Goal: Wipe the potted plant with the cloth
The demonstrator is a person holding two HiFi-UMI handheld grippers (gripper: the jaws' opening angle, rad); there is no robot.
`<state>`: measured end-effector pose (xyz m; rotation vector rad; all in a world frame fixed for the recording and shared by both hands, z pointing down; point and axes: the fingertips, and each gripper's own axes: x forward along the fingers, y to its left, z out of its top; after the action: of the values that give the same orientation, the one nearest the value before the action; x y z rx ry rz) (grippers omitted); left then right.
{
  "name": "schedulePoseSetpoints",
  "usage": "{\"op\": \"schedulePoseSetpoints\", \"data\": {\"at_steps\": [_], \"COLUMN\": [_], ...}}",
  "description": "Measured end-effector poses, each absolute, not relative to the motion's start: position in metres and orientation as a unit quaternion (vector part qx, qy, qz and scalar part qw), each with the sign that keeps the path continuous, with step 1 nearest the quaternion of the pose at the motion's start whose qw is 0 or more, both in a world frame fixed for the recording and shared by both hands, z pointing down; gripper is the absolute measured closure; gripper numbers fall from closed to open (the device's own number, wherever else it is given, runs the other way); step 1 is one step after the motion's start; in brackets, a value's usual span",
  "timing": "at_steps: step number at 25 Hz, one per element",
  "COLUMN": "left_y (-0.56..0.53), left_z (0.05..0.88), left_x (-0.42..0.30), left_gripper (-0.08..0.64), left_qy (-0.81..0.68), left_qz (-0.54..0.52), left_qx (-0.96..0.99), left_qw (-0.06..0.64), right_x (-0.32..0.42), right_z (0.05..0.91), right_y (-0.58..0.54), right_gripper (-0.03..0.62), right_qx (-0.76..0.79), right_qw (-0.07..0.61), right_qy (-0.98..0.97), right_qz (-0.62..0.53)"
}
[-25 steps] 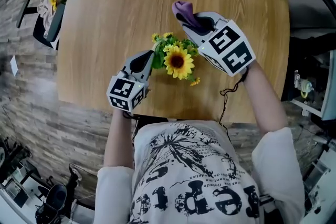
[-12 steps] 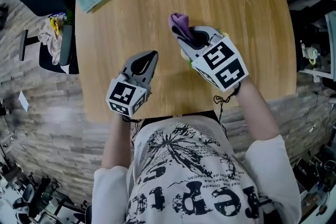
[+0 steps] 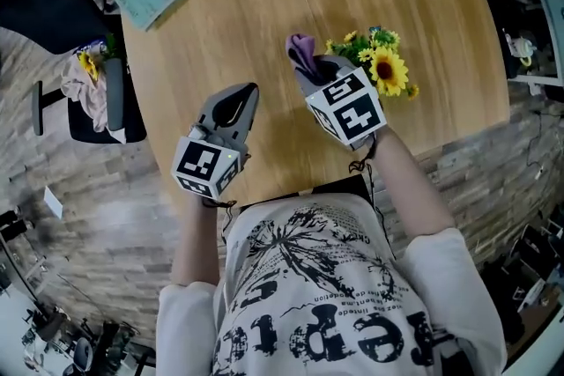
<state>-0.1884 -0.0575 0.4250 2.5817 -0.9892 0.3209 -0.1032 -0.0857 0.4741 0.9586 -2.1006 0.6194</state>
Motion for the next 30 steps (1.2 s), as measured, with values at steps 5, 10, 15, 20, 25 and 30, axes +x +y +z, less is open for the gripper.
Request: {"op": "schedulePoseSetpoints", "data": {"at_steps": [5,10,15,20,25,30], "left_y": [-0.056,-0.057,-0.059,-0.05,-0.049,-0.045], "left_z": [0.444,0.455,0.457,0.456,0.457,0.461], "left_x": [-0.195,-0.192,-0.184,-0.169,-0.169,-0.163], "left_gripper": [0.557,0.557,0.557,0.557,0.557,0.557], "left_qy": [-0.327,-0.307,-0.303,-0.285,-0.291,-0.295], "left_qz": [0.128,0.136,0.129,0.131,0.129,0.127], "left_qx": [0.916,0.922,0.922,0.928,0.926,0.924], "left_qw": [0.192,0.195,0.204,0.199,0.204,0.209], "right_x": [-0.09,-0.081,-0.076,-0.061,-0.054,-0.05], "right_z": [0.518,0.535,0.536,0.536,0.539,0.54], "right_y": [-0.084,-0.082,-0.08,-0.06,-0.049,-0.041], "right_gripper": [0.512,0.514,0.514,0.514,0.514,0.512], "right_qx": [0.482,0.526,0.54,0.534,0.526,0.516], "right_qw": [0.344,0.3,0.24,0.233,0.245,0.245], "right_qy": [-0.747,-0.708,-0.683,-0.67,-0.673,-0.676], "right_qz": [0.301,0.363,0.43,0.459,0.459,0.466]}}
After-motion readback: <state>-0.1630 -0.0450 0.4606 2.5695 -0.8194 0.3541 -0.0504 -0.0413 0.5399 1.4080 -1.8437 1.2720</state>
